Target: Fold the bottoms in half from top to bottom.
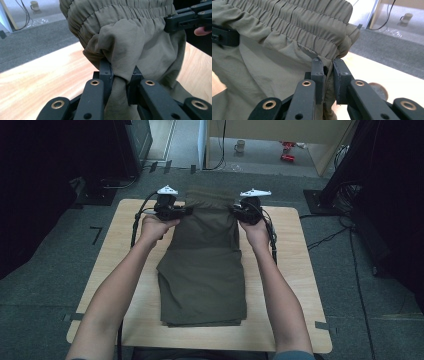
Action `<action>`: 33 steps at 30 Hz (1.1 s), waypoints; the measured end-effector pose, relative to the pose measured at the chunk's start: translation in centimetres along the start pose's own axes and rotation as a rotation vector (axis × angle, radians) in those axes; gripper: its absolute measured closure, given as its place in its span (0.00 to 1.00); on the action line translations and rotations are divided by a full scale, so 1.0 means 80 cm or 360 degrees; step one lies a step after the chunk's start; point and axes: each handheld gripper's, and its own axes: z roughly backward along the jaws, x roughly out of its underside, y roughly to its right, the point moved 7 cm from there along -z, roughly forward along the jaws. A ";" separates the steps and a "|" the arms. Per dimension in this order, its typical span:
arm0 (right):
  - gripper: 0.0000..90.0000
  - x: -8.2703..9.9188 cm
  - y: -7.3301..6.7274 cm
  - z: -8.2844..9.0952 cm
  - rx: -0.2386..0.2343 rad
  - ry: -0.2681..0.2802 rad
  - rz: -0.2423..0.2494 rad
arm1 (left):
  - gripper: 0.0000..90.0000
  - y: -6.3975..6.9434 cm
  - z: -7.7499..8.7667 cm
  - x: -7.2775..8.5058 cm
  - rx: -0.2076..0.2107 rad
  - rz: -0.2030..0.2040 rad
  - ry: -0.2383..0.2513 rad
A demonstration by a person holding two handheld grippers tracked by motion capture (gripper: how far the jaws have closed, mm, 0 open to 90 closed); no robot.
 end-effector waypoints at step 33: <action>0.88 0.080 -0.083 0.097 -0.0100 0.0074 0.0197 | 0.88 0.096 0.091 0.085 0.0066 -0.0216 0.0026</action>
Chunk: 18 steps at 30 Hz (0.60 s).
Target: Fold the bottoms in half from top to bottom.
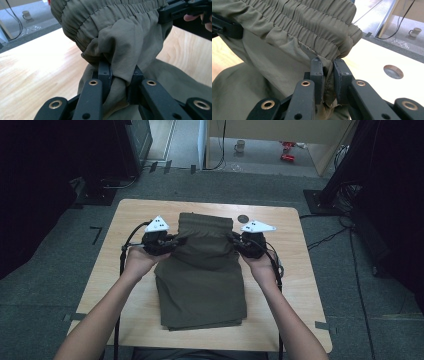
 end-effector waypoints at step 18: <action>0.86 0.067 -0.043 0.033 -0.0062 -0.0051 0.0057 | 0.85 0.051 0.018 0.058 0.0082 0.0004 -0.0061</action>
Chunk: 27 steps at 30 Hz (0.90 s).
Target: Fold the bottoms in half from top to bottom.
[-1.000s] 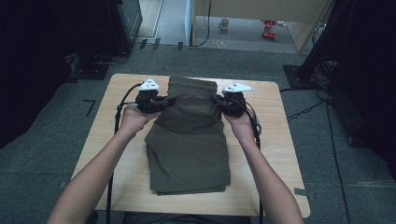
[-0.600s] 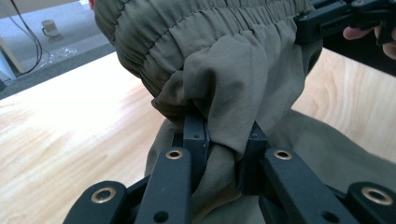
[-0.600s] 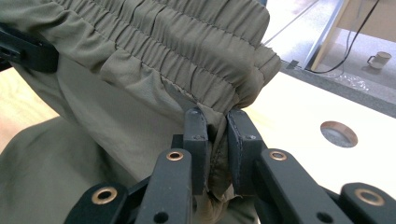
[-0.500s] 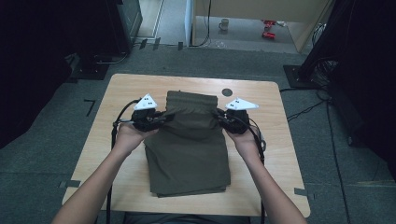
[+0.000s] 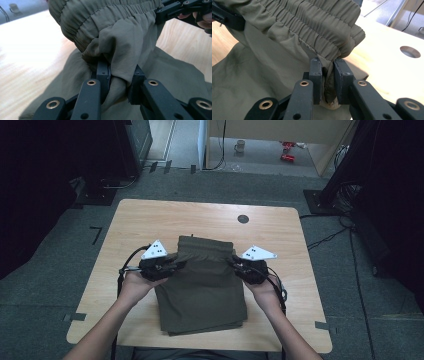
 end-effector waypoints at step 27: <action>0.70 0.066 -0.044 0.058 -0.0211 -0.0076 -0.0004 | 0.60 0.044 0.050 0.062 0.0234 0.0007 -0.0127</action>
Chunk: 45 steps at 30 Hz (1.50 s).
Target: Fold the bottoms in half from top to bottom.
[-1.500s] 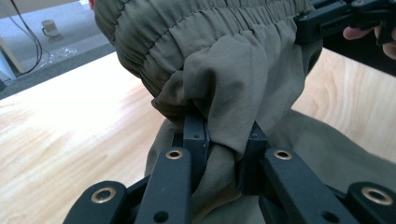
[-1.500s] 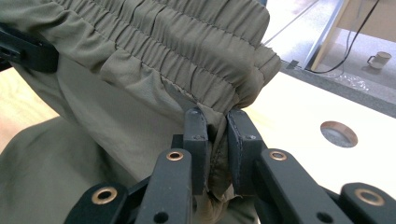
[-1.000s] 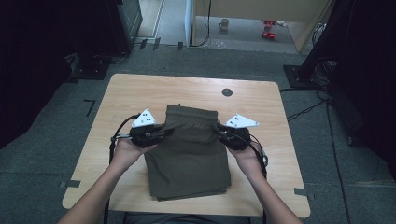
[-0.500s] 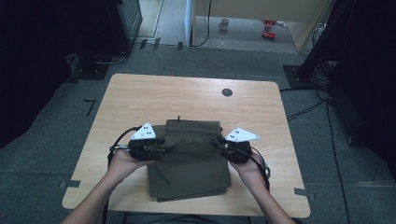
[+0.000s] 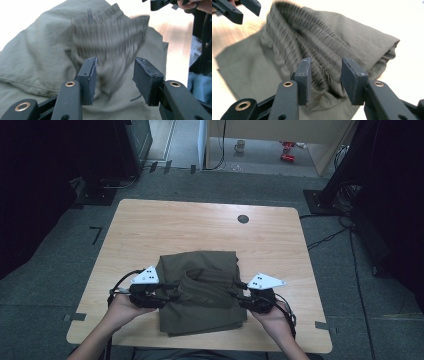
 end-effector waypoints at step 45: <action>0.92 -0.005 0.059 -0.086 -0.0174 -0.0209 -0.0122 | 0.93 -0.045 -0.072 -0.003 0.0010 0.0110 -0.0169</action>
